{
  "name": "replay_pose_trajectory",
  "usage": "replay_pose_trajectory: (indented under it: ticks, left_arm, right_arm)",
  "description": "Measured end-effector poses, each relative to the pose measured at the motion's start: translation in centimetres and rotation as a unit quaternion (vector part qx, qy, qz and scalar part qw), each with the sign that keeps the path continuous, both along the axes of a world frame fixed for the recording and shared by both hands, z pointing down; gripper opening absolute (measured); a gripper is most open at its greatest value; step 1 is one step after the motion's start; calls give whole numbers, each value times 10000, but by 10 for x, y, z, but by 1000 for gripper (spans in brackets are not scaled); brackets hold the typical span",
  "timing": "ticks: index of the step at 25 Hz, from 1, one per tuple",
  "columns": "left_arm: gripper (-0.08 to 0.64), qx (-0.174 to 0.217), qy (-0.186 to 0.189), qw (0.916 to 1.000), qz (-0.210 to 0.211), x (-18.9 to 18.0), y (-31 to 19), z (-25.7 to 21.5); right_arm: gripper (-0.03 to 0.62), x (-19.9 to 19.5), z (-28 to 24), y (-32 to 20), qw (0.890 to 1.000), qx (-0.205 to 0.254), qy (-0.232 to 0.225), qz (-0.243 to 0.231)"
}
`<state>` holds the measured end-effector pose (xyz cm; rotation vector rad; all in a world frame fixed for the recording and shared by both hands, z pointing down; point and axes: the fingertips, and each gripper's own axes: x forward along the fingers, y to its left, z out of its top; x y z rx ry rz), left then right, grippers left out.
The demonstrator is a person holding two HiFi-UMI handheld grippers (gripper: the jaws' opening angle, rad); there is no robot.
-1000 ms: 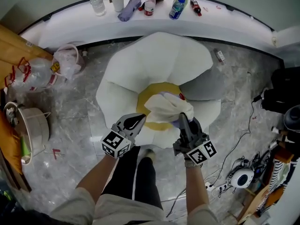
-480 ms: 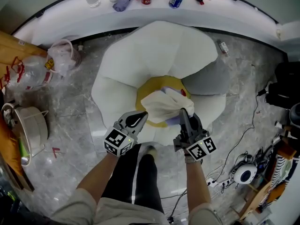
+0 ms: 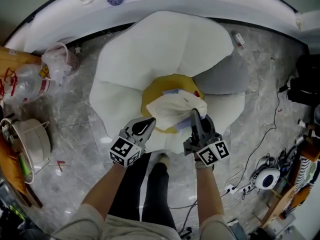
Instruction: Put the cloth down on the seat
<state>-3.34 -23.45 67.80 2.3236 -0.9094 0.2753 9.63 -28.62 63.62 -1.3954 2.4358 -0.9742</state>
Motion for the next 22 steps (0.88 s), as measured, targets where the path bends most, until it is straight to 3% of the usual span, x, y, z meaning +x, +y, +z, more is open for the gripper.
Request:
replay_pose_trajectory:
  ticks: [22]
  left_arm:
    - [14,62,-31,9997,-213,20,0,97]
  right_arm:
    - [32,29,132,8,9992,-183,343,112]
